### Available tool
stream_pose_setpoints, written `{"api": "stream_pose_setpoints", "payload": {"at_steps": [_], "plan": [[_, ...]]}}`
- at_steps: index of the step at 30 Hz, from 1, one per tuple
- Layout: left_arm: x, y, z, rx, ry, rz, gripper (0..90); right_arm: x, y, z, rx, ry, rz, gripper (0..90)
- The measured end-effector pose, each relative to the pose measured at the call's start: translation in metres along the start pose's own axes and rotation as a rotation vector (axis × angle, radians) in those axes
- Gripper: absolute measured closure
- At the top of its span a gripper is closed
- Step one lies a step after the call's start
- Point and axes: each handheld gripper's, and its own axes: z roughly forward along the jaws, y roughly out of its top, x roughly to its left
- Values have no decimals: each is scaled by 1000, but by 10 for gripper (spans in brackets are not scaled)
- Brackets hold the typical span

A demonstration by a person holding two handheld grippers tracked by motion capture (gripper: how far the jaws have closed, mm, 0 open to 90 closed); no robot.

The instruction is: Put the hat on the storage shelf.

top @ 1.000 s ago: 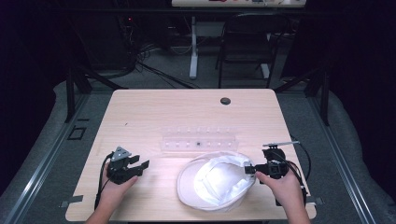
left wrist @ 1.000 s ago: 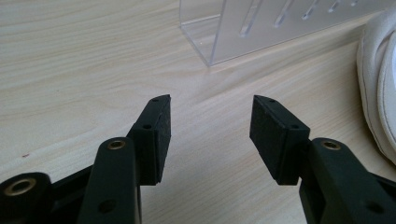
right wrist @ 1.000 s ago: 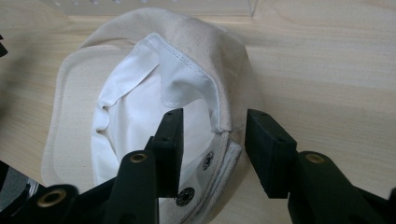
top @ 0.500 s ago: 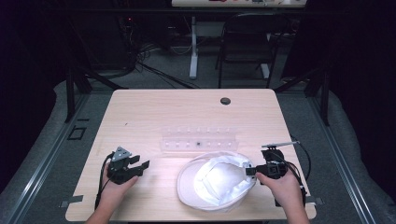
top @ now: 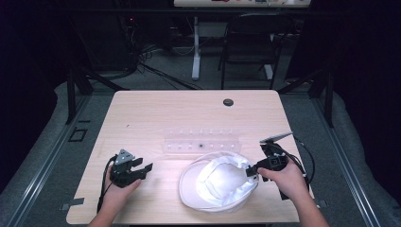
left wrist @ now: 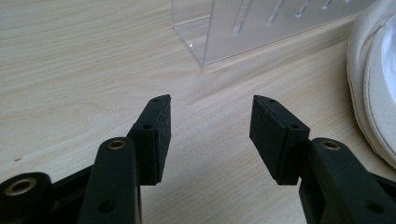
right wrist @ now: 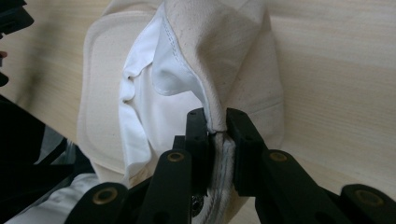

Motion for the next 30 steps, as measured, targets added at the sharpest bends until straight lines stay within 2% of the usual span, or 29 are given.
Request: {"api": "stream_pose_setpoints", "payload": {"at_steps": [2, 4, 6, 7, 13, 15, 17, 18, 20, 23, 24, 27, 30], "plan": [[-1, 0, 1, -3, -4, 4, 488, -2, 5, 1, 45, 20, 11, 798], [-2, 0, 0, 6, -5, 8, 489, -2, 9, 2, 57, 34, 31, 799], [-3, 0, 1, 0, -7, 7, 489, -3, 12, 1, 75, 59, 23, 800], [-3, 0, 1, 3, -8, 9, 489, -1, 12, 1, 53, 64, 44, 801], [-5, 0, 2, 4, -12, 18, 490, -1, 14, -7, 26, 140, 69, 803], [-6, 0, 2, 2, -9, 18, 490, 1, 13, -9, 13, 169, 93, 804], [-6, 0, 3, 1, -13, 22, 490, 2, 14, -11, 6, 186, 87, 804], [-6, 0, 3, 2, -14, 22, 490, 4, 14, -12, 6, 192, 100, 805], [-7, 0, 3, 3, -15, 22, 490, 4, 15, -13, 19, 229, 83, 805], [-7, 0, 3, 6, -17, 22, 491, 8, 15, -14, 2, 260, 118, 806], [-7, 0, 3, 7, -18, 21, 491, 6, 16, -15, 14, 279, 96, 806], [-8, 0, 3, 2, -18, 24, 491, 9, 17, -14, 3, 291, 99, 807], [-9, 0, 3, 9, -21, 34, 491, 12, 18, -15, -20, 313, 122, 808]]}}
